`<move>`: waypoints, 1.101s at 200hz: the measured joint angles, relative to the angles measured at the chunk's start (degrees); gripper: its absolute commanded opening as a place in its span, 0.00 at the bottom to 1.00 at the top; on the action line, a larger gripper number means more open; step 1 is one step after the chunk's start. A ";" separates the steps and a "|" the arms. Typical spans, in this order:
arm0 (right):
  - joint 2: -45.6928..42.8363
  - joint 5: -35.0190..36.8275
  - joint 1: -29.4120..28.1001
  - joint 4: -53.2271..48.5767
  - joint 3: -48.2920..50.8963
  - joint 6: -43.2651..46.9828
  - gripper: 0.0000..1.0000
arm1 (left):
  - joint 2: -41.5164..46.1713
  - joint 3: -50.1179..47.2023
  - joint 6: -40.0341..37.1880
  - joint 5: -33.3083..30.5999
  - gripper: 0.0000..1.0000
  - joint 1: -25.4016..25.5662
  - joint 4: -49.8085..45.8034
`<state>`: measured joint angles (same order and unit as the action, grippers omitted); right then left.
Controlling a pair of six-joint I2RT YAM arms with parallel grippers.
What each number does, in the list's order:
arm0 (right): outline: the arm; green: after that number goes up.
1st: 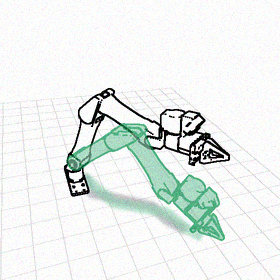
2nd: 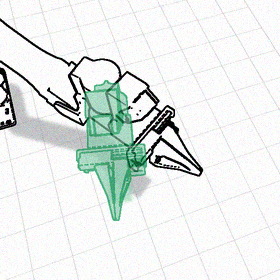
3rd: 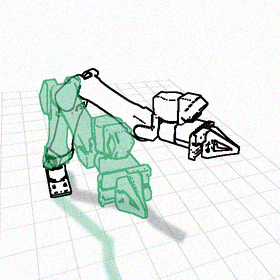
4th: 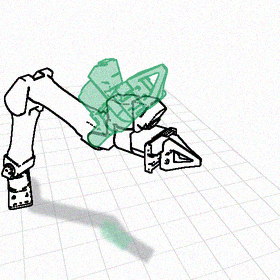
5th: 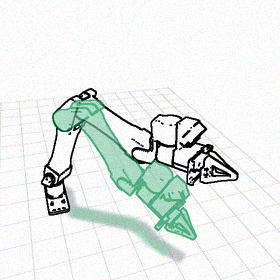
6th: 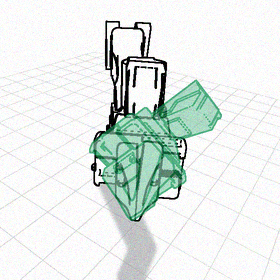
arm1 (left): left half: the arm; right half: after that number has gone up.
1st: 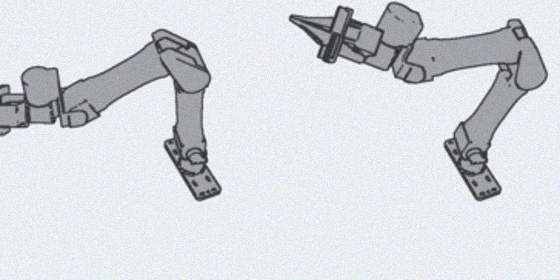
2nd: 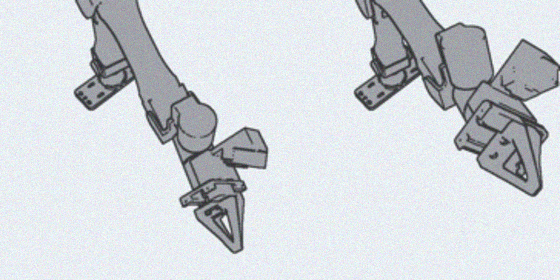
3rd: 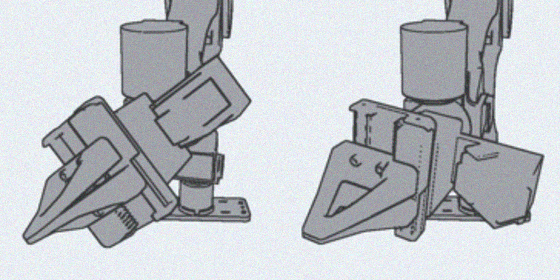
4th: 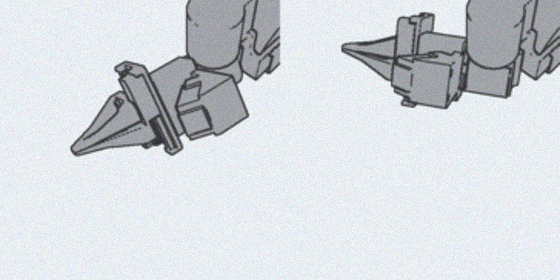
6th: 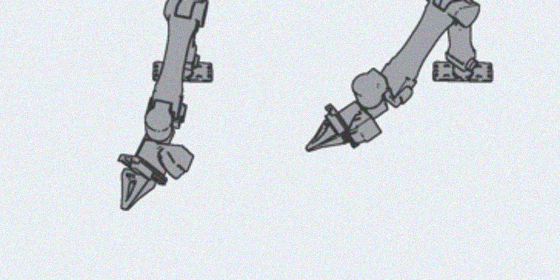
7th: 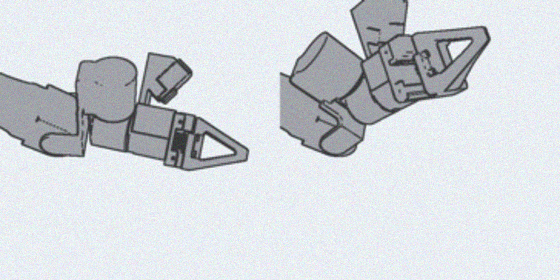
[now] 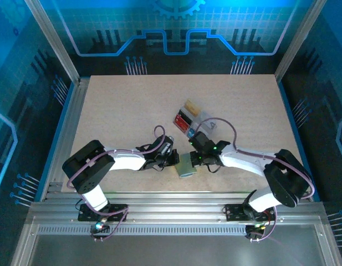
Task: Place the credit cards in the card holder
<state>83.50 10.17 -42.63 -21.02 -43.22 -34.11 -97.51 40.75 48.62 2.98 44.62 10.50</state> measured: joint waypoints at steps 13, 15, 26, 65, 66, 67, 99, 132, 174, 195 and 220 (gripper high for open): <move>-0.94 -0.85 0.83 0.07 0.83 -0.46 0.00 | -0.04 0.26 0.22 -0.52 0.08 0.20 -0.46; -1.09 -0.87 0.90 0.07 0.96 -0.46 0.00 | -0.04 0.28 0.24 -0.55 0.08 0.20 -0.52; -1.79 -1.31 1.27 0.07 1.42 -1.07 0.00 | -0.04 0.33 0.52 -0.66 0.09 0.28 -0.59; -4.76 -0.02 3.32 -0.52 3.63 -5.22 0.20 | 0.24 0.37 -0.07 -0.37 0.17 0.28 -0.50; -4.83 0.11 3.32 -0.59 3.63 -5.35 0.21 | 0.24 0.37 -0.09 -0.39 0.17 0.28 -0.52; -4.90 0.26 3.32 -0.68 3.67 -5.57 0.22 | 0.24 0.37 -0.17 -0.35 0.18 0.28 -0.50; -7.04 7.98 1.33 -5.68 3.19 -7.96 0.35 | 2.12 -0.24 -2.16 0.63 0.25 0.44 -0.76; -8.31 13.49 -5.11 -10.75 -1.22 -8.02 0.23 | 7.02 -2.45 -2.43 1.20 0.31 0.39 -4.57; -8.22 6.51 -8.33 -8.83 -6.51 -5.22 0.21 | 14.75 -5.07 -2.01 2.43 0.32 0.39 -8.66; -4.46 2.29 -8.33 -7.37 -8.57 -4.04 0.30 | 16.55 -5.95 -1.99 2.43 0.32 0.39 -9.07; 2.19 -1.57 -8.15 -6.03 -10.82 -2.73 0.36 | 16.70 -6.91 -1.97 2.43 0.33 0.39 -9.40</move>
<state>85.69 8.60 -50.78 -27.05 -54.04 -36.84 -80.82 33.85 46.65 5.41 45.01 1.10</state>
